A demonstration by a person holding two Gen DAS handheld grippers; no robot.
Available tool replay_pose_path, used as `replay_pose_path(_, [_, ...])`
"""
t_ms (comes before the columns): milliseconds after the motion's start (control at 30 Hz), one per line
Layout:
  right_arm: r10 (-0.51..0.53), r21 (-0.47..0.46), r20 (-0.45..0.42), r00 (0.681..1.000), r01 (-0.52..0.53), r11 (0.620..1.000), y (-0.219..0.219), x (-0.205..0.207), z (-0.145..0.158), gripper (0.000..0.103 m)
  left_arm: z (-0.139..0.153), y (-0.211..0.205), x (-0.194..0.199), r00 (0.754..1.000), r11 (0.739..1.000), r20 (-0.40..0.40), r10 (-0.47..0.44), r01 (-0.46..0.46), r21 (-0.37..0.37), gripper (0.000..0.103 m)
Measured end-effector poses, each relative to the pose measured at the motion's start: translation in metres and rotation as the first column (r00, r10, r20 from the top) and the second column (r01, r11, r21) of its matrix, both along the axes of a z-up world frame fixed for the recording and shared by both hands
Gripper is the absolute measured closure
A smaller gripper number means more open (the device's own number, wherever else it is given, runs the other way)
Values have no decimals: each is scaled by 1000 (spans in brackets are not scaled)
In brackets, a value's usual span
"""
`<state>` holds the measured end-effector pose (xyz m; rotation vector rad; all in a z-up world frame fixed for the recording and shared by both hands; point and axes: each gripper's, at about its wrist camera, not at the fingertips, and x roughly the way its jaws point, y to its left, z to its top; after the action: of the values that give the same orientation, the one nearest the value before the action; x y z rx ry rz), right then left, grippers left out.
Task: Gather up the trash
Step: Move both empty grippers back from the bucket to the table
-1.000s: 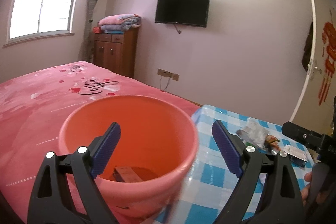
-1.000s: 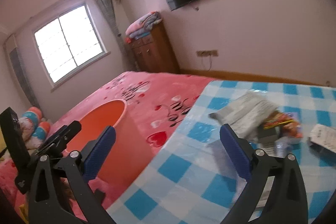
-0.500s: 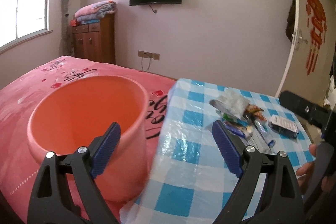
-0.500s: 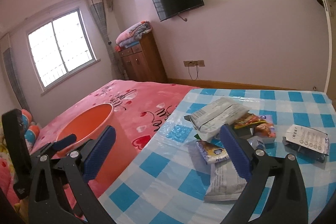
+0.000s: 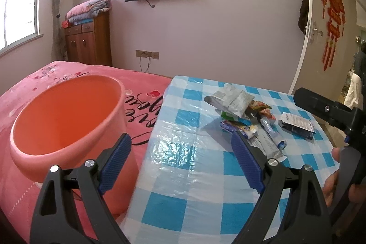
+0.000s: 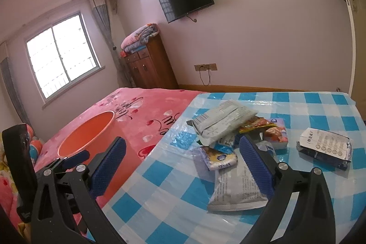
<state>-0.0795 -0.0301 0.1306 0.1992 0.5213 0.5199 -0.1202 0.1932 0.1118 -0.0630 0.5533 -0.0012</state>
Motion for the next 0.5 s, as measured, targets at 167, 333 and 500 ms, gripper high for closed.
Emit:
replay_pose_path(167, [-12, 2, -19, 1000, 12, 1000, -11, 2, -7, 5, -4, -12, 3, 1000, 1000, -2, -1, 1, 27, 14])
replay_pose_path(333, [-27, 17, -49, 998, 28, 999, -27, 6, -17, 5, -10, -20, 5, 1000, 999, -17, -20, 20, 24, 14])
replay_pose_path(500, [-65, -22, -46, 997, 64, 998, -39, 8, -26, 5, -18, -32, 10, 999, 999, -41, -30, 32, 37, 14])
